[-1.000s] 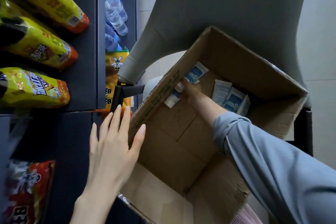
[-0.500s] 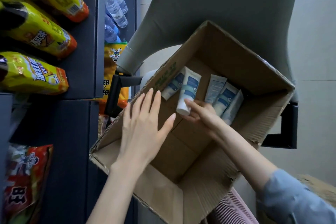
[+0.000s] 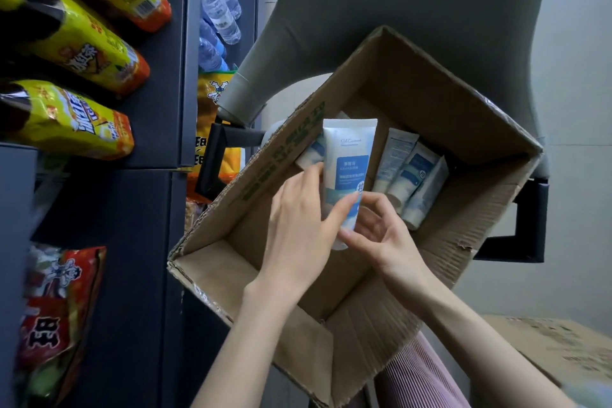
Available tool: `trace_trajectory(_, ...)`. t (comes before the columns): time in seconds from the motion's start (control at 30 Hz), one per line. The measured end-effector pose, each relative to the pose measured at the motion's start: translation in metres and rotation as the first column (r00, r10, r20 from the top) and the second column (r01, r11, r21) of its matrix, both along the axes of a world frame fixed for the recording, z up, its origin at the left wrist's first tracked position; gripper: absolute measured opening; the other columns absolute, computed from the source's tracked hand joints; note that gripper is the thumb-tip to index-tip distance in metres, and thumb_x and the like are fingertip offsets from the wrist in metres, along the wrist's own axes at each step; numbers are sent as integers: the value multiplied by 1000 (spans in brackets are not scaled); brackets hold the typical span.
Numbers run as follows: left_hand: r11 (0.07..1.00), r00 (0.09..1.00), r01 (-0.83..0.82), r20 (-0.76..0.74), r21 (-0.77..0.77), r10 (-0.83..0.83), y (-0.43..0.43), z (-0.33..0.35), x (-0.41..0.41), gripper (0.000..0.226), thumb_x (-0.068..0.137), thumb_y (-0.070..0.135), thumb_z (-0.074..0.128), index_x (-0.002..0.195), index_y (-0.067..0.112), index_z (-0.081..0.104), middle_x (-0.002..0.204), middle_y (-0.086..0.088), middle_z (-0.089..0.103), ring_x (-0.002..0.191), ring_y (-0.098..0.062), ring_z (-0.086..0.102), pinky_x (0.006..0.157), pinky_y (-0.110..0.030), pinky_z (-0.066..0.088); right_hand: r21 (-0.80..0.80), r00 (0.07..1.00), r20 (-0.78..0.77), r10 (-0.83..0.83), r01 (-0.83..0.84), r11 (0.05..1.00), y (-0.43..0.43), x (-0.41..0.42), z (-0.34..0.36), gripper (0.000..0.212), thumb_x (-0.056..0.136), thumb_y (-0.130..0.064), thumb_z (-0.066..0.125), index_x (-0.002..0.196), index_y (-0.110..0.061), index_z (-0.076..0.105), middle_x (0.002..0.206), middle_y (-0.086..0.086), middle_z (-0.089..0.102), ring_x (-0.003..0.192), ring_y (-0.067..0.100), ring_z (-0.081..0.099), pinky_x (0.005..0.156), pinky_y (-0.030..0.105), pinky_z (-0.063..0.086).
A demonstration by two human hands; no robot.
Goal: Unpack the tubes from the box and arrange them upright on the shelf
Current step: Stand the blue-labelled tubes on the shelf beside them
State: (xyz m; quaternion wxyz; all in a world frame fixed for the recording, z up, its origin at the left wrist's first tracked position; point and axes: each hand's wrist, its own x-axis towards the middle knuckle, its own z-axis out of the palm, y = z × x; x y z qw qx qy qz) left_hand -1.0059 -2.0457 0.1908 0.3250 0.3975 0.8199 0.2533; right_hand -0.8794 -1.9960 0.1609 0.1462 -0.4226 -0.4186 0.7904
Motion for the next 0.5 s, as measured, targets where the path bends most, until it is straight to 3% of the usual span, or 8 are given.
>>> trace_trajectory(0.1, 995, 989, -91, 122, 37, 86, 2, 1, -1, 42, 85, 47, 60, 121, 27, 50, 113, 6, 60, 100, -2, 54, 77, -10, 43, 22, 1000, -15, 5, -4, 1000, 2, -3, 0, 42, 73, -8, 67, 111, -8, 50, 113, 6, 65, 105, 13, 63, 89, 23, 51)
trace_trajectory(0.23, 980, 965, -178, 210, 90, 156, -1, 1, -7, 37, 82, 42, 66, 114, 26, 57, 105, 10, 65, 93, 0, 62, 71, -7, 47, 6, 996, -8, 84, -84, 996, 5, -5, -2, 39, 82, 2, 63, 119, -1, 49, 117, 12, 64, 104, 11, 64, 86, 20, 50)
trace_trajectory(0.37, 955, 943, -280, 213, 100, 254, -10, -2, -20, 28, 82, 30, 71, 108, 26, 61, 101, 9, 67, 88, -1, 62, 70, -7, 45, 12, 986, 93, 139, -141, 990, 16, -5, -10, 43, 81, -22, 66, 121, -12, 54, 122, 4, 63, 108, 2, 62, 86, 17, 50)
trace_trajectory(0.5, 935, 921, -348, 213, 75, 325, -19, -3, -35, 30, 80, 33, 70, 107, 25, 61, 99, 10, 68, 86, -1, 63, 66, -5, 45, 39, 944, 316, 95, -114, 993, 30, -9, -36, 46, 78, -42, 68, 119, -25, 56, 122, -7, 60, 114, 4, 56, 102, 35, 46)
